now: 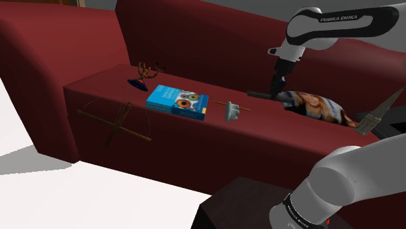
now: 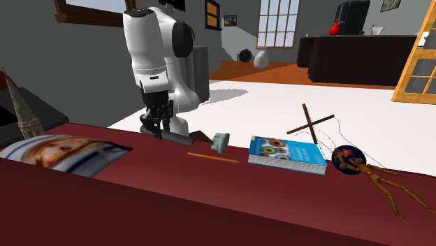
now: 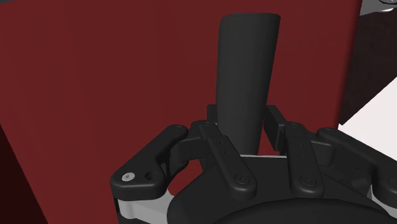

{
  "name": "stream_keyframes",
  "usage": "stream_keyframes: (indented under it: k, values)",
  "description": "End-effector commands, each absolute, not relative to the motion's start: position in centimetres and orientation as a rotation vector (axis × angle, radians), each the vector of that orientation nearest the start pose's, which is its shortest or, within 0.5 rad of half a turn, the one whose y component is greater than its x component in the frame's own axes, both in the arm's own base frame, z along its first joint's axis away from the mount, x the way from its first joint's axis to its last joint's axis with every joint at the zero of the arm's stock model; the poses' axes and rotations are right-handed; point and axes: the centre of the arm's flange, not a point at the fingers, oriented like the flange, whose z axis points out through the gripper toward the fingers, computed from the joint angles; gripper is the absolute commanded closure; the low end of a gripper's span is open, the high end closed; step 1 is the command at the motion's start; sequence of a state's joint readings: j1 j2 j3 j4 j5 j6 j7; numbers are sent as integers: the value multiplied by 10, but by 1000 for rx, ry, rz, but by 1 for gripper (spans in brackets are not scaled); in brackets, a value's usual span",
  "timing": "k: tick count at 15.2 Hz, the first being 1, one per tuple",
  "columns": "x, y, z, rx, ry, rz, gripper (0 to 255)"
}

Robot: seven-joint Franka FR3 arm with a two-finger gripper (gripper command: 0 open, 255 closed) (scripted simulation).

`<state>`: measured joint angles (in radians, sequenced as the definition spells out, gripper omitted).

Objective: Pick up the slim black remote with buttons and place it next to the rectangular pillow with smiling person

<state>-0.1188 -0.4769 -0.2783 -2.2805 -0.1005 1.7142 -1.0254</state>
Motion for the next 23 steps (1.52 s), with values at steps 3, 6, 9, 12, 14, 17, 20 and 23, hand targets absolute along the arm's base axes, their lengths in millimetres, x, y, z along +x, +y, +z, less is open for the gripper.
stream_keyframes:
  k: [3, 6, 9, 12, 14, 17, 20, 23]
  values:
    - [364, -174, 498, -2876, -1024, 94, 255]
    - [364, -174, 483, -2876, -1024, 94, 255]
    - [364, -174, 467, -2876, -1024, 94, 255]
    - [364, -174, 454, -2876, -1024, 94, 255]
    - [364, -174, 454, -2876, -1024, 94, 255]
    - [364, -174, 454, -2876, -1024, 94, 255]
    - [364, -174, 454, -2876, -1024, 94, 0]
    - [364, -174, 454, -2876, -1024, 94, 0]
